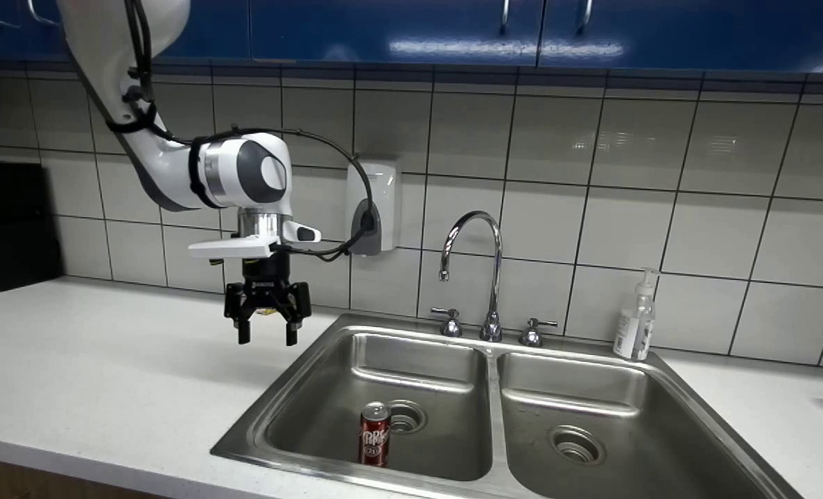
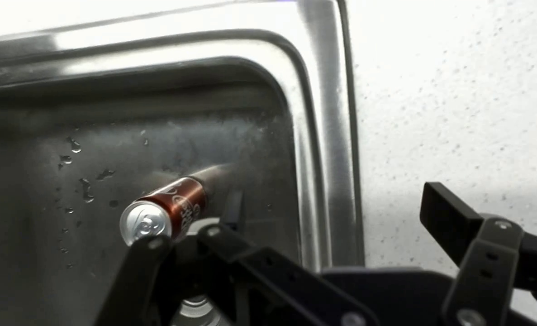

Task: Pick up the dr pepper can and put it in the sink

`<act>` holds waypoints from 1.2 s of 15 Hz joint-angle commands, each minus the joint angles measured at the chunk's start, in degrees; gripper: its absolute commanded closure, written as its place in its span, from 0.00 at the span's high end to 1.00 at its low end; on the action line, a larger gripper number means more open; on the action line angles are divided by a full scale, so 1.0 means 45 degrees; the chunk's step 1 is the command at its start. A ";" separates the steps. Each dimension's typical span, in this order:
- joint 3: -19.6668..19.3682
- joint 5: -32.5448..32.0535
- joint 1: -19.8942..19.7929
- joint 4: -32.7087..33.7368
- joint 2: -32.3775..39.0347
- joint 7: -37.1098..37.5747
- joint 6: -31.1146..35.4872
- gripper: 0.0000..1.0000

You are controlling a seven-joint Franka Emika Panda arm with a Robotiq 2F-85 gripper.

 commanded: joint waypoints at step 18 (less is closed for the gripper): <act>0.1191 0.2273 0.0264 -0.2266 -0.2470 0.0034 -0.0289 1.00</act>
